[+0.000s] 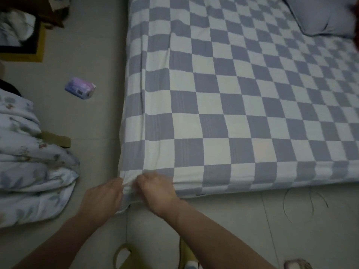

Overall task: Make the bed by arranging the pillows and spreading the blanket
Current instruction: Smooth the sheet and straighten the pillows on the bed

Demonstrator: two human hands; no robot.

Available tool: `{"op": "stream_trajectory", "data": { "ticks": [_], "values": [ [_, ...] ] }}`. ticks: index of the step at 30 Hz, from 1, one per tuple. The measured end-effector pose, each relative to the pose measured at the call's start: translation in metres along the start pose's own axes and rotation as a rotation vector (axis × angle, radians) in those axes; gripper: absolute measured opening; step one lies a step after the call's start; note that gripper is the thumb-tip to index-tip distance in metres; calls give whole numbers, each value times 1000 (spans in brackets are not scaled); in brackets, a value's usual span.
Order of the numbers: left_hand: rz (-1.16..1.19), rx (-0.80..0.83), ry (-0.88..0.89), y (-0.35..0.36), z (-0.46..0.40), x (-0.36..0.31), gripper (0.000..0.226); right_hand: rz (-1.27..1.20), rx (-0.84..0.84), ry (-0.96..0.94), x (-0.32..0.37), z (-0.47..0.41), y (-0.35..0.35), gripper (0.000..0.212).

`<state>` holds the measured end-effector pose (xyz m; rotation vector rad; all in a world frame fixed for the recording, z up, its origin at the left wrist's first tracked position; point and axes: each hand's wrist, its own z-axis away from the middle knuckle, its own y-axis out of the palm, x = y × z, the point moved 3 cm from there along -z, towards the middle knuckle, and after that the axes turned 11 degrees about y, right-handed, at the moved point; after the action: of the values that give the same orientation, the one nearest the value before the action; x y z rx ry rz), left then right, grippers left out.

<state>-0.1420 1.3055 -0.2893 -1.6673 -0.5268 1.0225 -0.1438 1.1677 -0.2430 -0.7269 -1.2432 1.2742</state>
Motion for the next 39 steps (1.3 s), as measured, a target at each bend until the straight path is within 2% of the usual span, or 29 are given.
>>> {"op": "stream_trajectory", "data": {
  "ticks": [1, 2, 3, 4, 5, 6, 7, 8, 9, 10, 11, 12, 13, 15, 16, 17, 20, 23, 26, 28, 30, 34, 39],
  "values": [
    [15, 61, -45, 4, -2, 0, 29, -54, -22, -102, -6, 1, -9, 22],
    [16, 126, -62, 8, -7, -3, 31, -76, -151, -149, -23, -2, -24, 17],
    [7, 184, -64, 12, -11, -4, 32, -88, -291, -99, -48, -8, -47, 12],
    [3, 224, -98, 9, -17, -5, 31, -82, -424, 37, -84, -18, -64, 18],
    [22, 215, -169, 2, -21, -5, 30, -65, -470, 247, -118, -25, -80, 30],
    [59, 130, -247, -6, -27, -3, 28, -100, -463, 504, -149, -25, -92, 41],
    [78, 14, -309, -17, -35, -3, 24, -173, -361, 691, -166, -21, -83, 48],
    [83, -100, -349, -30, -50, -7, 19, -161, -261, 745, -162, -15, -66, 54],
    [62, -186, -334, -41, -69, -16, 15, -87, -221, 638, -139, -6, -43, 57],
    [33, -249, -250, -48, -93, -30, 22, -56, -107, 454, -105, 9, -20, 60],
    [8, -244, -122, -50, -118, -46, 34, -13, 8, 273, -71, 25, -4, 63],
    [21, -138, -23, -45, -140, -61, 44, 25, 23, 128, -46, 38, 16, 64],
    [52, 37, 2, -33, -152, -73, 51, 35, 100, 78, -33, 45, 33, 62],
    [84, 414, -175, -1, -149, -76, 59, -54, 285, 5, -27, 39, 46, 53],
    [96, 518, -298, 7, -141, -70, 63, -97, 302, 8, -35, 35, 43, 48],
    [119, 570, -388, 7, -133, -65, 67, -155, 243, 33, -47, 34, 29, 44],
    [188, 660, -530, -16, -124, -56, 75, -422, 88, 56, -81, 40, -33, 24],
    [196, 601, -657, -51, -127, -42, 62, -471, -138, 174, -104, 29, -91, 33],
    [153, 520, -469, -93, -125, -28, 49, -450, -243, 253, -94, 3, -128, 36],
    [123, 484, -311, -130, -126, -18, 55, -460, -279, 312, -77, -11, -150, 38],
    [84, 479, -221, -166, -123, -9, 63, -485, -215, 390, -59, -18, -160, 38],
    [86, 444, -177, -224, -112, 34, 53, -441, -111, 443, -3, -34, -168, 39],
    [171, 432, -211, -237, -121, 68, 49, -385, -45, 481, 28, -66, -167, 42]
  ]
}}
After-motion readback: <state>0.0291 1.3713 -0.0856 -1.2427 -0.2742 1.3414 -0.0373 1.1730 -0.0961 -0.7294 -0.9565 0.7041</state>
